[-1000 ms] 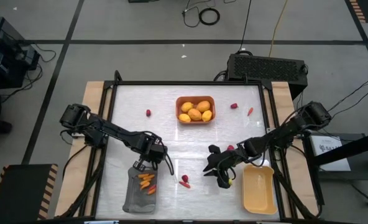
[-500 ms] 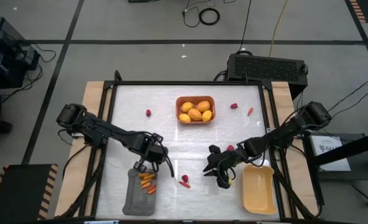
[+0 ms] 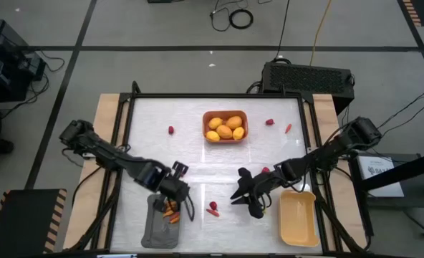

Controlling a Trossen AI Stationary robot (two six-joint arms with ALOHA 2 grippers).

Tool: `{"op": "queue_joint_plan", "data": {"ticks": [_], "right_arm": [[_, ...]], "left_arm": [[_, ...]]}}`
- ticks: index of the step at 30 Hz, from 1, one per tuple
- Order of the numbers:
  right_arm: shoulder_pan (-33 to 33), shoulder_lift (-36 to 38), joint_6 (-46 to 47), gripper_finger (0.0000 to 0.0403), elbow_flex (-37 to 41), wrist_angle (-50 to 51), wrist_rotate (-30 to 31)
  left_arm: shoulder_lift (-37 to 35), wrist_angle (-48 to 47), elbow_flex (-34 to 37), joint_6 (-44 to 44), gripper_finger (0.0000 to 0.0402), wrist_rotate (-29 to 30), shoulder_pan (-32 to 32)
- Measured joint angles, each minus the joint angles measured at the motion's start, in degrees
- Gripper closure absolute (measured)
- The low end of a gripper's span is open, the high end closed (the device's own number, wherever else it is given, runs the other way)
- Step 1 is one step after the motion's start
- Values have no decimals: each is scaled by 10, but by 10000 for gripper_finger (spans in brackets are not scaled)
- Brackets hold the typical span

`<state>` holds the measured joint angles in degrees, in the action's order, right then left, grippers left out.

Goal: Sort produce into baskets
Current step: Put the orange chili pepper into the black bin

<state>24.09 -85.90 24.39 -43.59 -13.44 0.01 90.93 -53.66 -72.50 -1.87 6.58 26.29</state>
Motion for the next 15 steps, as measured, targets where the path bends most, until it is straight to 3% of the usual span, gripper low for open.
{"op": "queue_joint_plan", "data": {"ticks": [7, 15], "right_arm": [[14, -3, -1, 326, 0, -19, -1], [16, -3, 7, 326, 0, -37, 0]], "left_arm": [[1, 1, 0, 143, 396, -31, 88], [1, 2, 8, 312, 396, -34, 143]]}}
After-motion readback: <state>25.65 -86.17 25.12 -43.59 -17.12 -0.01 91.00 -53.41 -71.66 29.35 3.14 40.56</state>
